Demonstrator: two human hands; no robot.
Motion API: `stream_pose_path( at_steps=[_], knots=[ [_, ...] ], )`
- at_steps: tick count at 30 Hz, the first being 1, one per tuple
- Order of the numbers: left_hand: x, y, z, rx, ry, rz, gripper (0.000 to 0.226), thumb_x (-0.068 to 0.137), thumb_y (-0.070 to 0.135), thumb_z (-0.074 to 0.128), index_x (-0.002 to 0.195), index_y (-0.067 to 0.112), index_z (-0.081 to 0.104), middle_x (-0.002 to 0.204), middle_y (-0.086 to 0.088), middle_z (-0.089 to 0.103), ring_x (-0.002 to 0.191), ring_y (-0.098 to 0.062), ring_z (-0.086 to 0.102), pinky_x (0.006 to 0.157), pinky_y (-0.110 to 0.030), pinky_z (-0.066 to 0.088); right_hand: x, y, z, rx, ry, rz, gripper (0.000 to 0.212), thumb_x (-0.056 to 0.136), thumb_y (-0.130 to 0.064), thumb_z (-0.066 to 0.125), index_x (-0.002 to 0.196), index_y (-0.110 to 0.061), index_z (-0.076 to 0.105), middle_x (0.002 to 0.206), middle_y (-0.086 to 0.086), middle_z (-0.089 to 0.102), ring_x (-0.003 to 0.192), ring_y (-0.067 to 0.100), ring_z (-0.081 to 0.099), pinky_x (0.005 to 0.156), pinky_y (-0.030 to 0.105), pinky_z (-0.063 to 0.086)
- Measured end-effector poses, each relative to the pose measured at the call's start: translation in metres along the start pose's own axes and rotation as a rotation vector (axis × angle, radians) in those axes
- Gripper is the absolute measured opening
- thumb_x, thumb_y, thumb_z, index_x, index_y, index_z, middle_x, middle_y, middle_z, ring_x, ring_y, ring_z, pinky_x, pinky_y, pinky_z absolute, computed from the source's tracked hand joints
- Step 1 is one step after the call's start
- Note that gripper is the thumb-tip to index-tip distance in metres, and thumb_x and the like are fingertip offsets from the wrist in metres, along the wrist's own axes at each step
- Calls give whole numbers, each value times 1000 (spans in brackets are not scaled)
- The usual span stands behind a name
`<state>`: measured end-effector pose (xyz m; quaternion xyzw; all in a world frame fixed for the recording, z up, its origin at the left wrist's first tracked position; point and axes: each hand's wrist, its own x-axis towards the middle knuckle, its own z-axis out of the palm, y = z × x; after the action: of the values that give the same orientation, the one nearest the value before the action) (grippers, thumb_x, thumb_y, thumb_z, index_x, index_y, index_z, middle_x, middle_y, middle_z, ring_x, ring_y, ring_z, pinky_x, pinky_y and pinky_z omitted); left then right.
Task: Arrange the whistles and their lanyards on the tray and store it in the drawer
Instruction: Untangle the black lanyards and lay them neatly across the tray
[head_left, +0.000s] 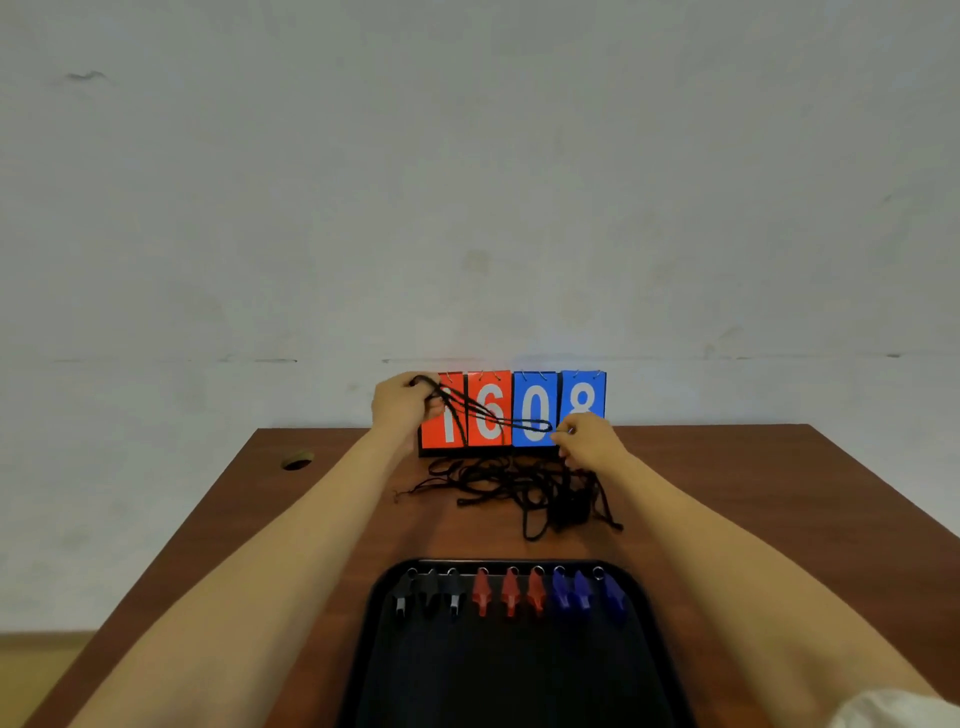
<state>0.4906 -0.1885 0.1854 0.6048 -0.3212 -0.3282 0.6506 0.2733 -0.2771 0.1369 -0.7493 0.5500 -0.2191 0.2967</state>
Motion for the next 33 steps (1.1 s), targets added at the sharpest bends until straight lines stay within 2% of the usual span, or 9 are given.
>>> stream_pose_path(
  at_steps=[6,9,11,17,20,23,25,28,33],
  knots=[
    [21,-19,-1,316,135,73,24,92,-2,45,101,-1,68,69,-3,60,50,-9,57,48,-9,49,33,19,-14,241,254,65,21,96,-4,44,97,9,60,94,19,62,66,18,59,62,21,51],
    [20,-25,2,532,50,126,23,92,1,46,97,-1,68,79,-10,64,54,-10,57,48,-8,47,43,23,-9,21,-81,42,59,96,-3,43,150,-8,19,141,12,48,107,25,60,76,27,46],
    [16,-29,8,605,-36,114,20,92,2,48,91,1,67,82,-13,65,59,-15,60,59,-20,54,39,18,-2,-79,-371,69,81,92,0,43,152,-22,-7,136,11,49,85,19,60,71,31,45],
    [3,-22,21,709,-143,214,19,91,6,53,93,-2,70,90,-12,68,75,-27,66,81,-38,56,16,-5,12,-18,-235,-113,38,95,-15,49,133,-17,49,127,6,59,102,17,62,83,26,52],
    [-7,-11,30,702,-189,275,21,88,3,51,93,0,71,94,-16,71,80,-29,68,80,-39,57,-6,-34,9,175,-233,-270,46,90,-31,60,133,-28,46,120,-11,54,105,11,58,94,33,51],
    [-21,2,40,740,-245,353,21,86,5,50,92,0,70,80,-9,66,62,-14,57,59,-17,48,-22,-61,3,148,-192,-364,54,85,-36,67,133,-28,43,108,-12,54,75,1,58,65,13,49],
    [-29,11,41,718,-286,395,19,86,7,53,91,3,71,73,-1,61,60,-11,51,50,-8,39,-26,-68,-2,140,-134,-391,31,87,-28,66,114,-21,55,92,-5,59,61,2,59,55,11,47],
    [-39,19,35,659,-328,405,17,86,9,59,100,6,68,80,-1,62,64,-9,54,59,-11,41,-33,-68,-12,171,-50,-363,6,92,-20,59,86,-18,58,74,-1,61,59,10,60,58,12,50],
    [-51,19,23,564,-406,359,15,91,12,56,101,6,66,84,-7,67,68,-13,63,75,-27,54,-43,-57,-25,144,-56,-288,15,96,-18,52,102,-11,65,84,7,67,72,17,65,79,32,58]
  ],
)
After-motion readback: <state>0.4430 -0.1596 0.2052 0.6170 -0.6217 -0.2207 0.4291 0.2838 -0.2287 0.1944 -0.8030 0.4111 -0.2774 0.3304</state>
